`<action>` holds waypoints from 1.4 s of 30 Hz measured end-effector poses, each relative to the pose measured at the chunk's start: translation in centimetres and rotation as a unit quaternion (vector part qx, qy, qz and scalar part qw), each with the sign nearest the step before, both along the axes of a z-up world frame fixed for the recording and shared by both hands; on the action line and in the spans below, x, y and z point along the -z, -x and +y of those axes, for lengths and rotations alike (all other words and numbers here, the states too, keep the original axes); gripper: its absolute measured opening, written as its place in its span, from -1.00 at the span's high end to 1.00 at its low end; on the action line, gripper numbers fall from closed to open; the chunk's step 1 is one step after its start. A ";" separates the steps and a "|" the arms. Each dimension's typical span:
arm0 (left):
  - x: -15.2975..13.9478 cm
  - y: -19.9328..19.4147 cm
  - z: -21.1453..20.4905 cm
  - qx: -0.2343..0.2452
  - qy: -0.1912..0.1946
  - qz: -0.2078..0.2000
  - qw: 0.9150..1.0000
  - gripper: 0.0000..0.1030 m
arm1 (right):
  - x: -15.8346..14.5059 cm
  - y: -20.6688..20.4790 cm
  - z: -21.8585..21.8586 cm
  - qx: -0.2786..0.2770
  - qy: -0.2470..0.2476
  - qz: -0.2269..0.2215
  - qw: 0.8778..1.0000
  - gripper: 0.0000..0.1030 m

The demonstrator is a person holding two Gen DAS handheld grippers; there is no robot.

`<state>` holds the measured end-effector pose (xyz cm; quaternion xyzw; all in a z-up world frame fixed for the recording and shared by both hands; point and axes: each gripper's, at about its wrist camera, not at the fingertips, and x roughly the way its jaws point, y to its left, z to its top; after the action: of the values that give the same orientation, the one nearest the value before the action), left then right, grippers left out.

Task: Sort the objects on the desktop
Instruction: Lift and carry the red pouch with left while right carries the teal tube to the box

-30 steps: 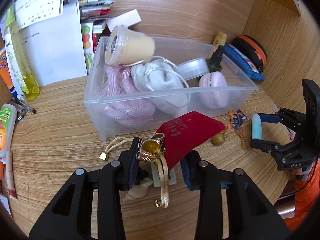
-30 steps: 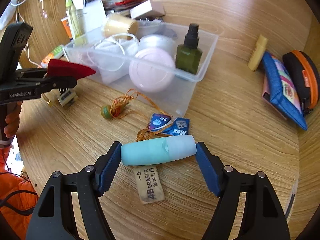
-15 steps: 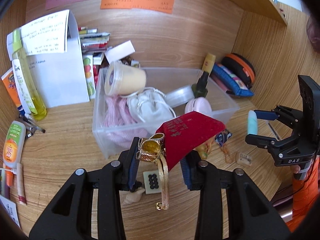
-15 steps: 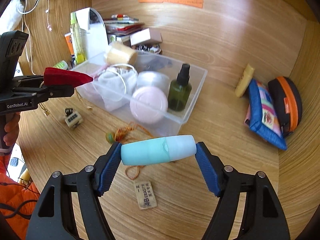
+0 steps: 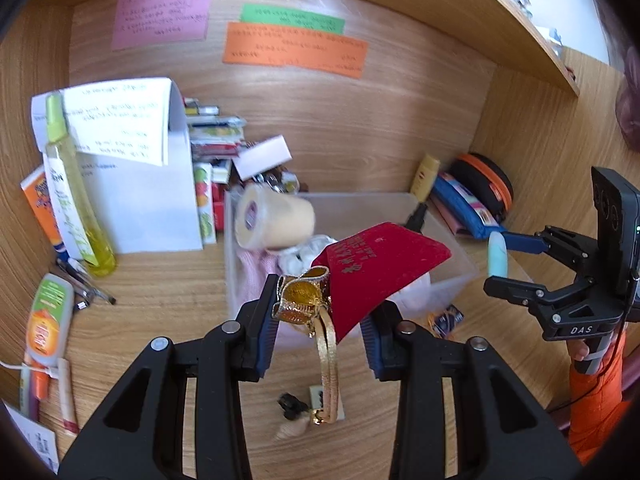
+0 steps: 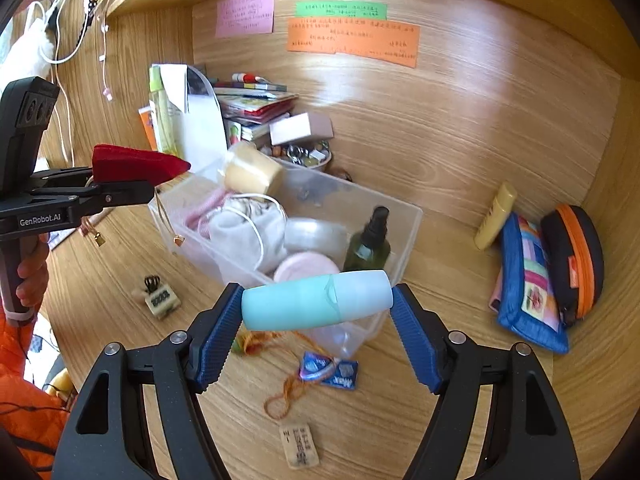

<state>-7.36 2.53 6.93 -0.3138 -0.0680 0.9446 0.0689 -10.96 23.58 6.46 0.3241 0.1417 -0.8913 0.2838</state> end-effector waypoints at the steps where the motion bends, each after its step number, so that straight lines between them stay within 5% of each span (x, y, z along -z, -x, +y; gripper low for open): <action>1: -0.3 0.1 -0.3 -0.003 0.001 0.004 1.000 0.29 | -0.1 0.2 -0.2 -0.001 -0.001 -0.001 1.000 -0.39; 18: -2.7 4.1 -1.2 -0.010 -0.001 0.040 0.999 0.29 | -1.0 3.6 -2.6 -0.010 0.006 -0.007 1.000 -0.39; 42: 3.4 9.5 -0.8 -0.005 0.007 -0.040 0.999 0.29 | 3.8 6.9 -6.9 -0.037 0.004 -0.083 0.996 -0.39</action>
<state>-16.81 1.70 3.57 -0.3513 -0.0659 0.9321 0.0591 -17.88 16.65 2.69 0.3906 0.1261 -0.8506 0.3286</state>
